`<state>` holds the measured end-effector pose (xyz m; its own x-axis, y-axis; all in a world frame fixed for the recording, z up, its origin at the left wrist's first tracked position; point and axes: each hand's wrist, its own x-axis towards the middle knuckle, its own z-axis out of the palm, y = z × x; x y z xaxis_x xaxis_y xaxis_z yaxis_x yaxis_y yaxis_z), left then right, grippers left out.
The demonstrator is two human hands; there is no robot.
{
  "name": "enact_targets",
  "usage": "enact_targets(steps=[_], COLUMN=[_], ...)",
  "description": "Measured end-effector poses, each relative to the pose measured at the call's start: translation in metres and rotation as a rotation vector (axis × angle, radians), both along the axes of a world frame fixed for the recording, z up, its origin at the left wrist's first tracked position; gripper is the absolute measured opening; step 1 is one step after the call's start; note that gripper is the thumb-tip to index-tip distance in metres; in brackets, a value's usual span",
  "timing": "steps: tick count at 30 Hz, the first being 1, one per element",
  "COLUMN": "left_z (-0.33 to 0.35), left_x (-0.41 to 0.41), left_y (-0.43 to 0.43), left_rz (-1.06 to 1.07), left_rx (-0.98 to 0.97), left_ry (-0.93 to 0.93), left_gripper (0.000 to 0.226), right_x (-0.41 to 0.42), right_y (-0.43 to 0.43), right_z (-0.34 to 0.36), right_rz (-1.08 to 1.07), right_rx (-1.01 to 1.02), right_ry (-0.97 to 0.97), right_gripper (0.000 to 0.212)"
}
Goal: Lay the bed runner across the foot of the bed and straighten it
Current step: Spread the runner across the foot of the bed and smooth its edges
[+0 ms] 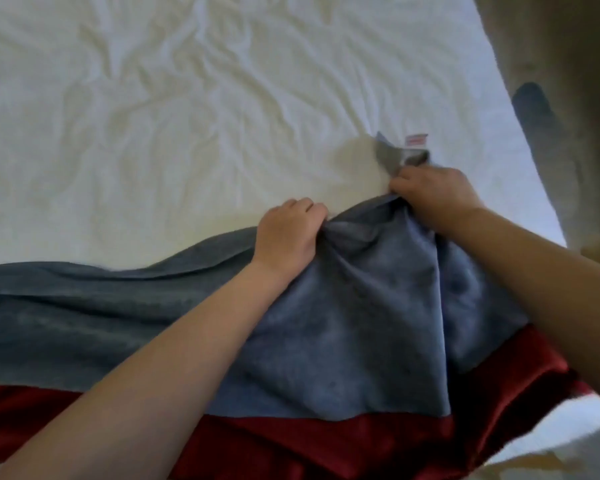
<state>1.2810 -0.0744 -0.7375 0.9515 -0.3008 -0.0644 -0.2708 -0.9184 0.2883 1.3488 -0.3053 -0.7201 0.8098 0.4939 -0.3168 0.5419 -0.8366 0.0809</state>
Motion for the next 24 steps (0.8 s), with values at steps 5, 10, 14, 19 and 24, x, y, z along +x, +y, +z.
enact_targets(steps=[5, 10, 14, 19, 24], left_z=[0.009, 0.021, 0.025, 0.023, 0.028], left_x=[0.045, 0.075, 0.088, 0.077, 0.026], left_y=[-0.033, -0.083, -0.118, -0.123, -0.148], left_rz=[-0.048, -0.072, -0.113, -0.014, -0.053], left_rx=[0.047, 0.069, 0.11, 0.069, -0.102], left_ry=[-0.017, -0.059, -0.031, -0.062, -0.094], left_gripper=[0.022, 0.027, 0.032, 0.038, 0.024], right_x=[0.026, 0.045, 0.039, 0.016, -0.028], right_y=[-0.053, -0.099, -0.119, -0.12, -0.142], right_z=[0.018, 0.028, 0.023, 0.013, 0.008], right_rz=[-0.152, -0.265, -0.442, -0.332, -0.196], right_rx=[-0.121, -0.133, -0.084, 0.03, 0.052], right_ry=[-0.044, -0.16, -0.138, -0.141, -0.16], right_gripper=[0.02, 0.04, 0.031, 0.053, 0.045])
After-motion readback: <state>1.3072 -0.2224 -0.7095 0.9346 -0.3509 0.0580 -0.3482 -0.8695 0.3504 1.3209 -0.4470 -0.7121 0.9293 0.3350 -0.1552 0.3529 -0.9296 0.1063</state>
